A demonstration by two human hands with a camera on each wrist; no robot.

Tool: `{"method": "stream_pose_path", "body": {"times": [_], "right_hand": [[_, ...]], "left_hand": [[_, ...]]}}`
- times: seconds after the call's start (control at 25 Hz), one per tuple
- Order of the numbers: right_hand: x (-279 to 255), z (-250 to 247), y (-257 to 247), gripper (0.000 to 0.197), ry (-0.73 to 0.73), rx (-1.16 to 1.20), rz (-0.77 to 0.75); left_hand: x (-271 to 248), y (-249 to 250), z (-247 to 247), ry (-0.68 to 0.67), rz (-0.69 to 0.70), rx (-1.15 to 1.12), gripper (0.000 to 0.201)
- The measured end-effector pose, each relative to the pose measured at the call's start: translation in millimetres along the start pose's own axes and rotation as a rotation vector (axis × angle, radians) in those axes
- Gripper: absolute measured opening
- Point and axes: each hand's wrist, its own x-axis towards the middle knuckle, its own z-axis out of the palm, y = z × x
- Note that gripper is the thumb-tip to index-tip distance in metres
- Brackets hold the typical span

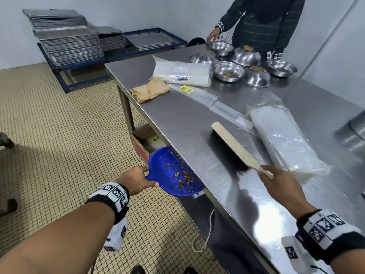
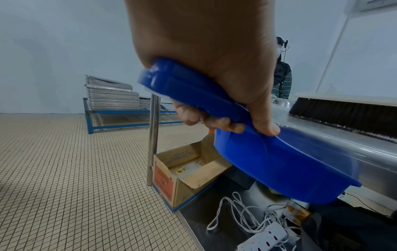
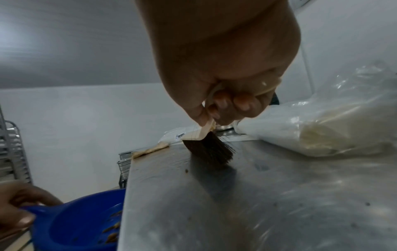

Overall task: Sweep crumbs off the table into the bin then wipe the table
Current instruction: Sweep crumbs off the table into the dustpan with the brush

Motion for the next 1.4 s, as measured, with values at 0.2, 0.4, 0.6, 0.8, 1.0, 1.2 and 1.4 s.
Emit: {"method": "stream_pose_path", "body": {"times": [0.2, 0.4, 0.6, 0.8, 1.0, 1.2, 1.4], "right_hand": [[-23, 27, -24, 0.03, -0.106, 0.009, -0.09], [-49, 49, -60, 0.028, -0.205, 0.037, -0.221], [-58, 64, -85, 0.031, -0.283, 0.049, -0.276], [-24, 31, -75, 0.027, -0.131, 0.054, -0.219], [11, -4, -18, 0.033, 0.059, 0.035, -0.011], [19, -15, 25, 0.037, 0.094, 0.029, 0.174], [27, -9, 47, 0.038, 0.078, 0.039, 0.16]], "left_hand": [[2, 1, 3, -0.009, 0.001, -0.005, 0.068], [2, 1, 4, -0.005, 0.007, 0.002, 0.068], [2, 1, 4, -0.014, 0.017, -0.014, 0.066], [2, 0, 4, -0.01, 0.003, -0.016, 0.069], [-3, 5, 6, -0.018, 0.015, -0.016, 0.069], [-11, 11, 19, -0.042, 0.019, -0.034, 0.073], [-22, 27, 35, -0.062, 0.02, -0.022, 0.072]]}}
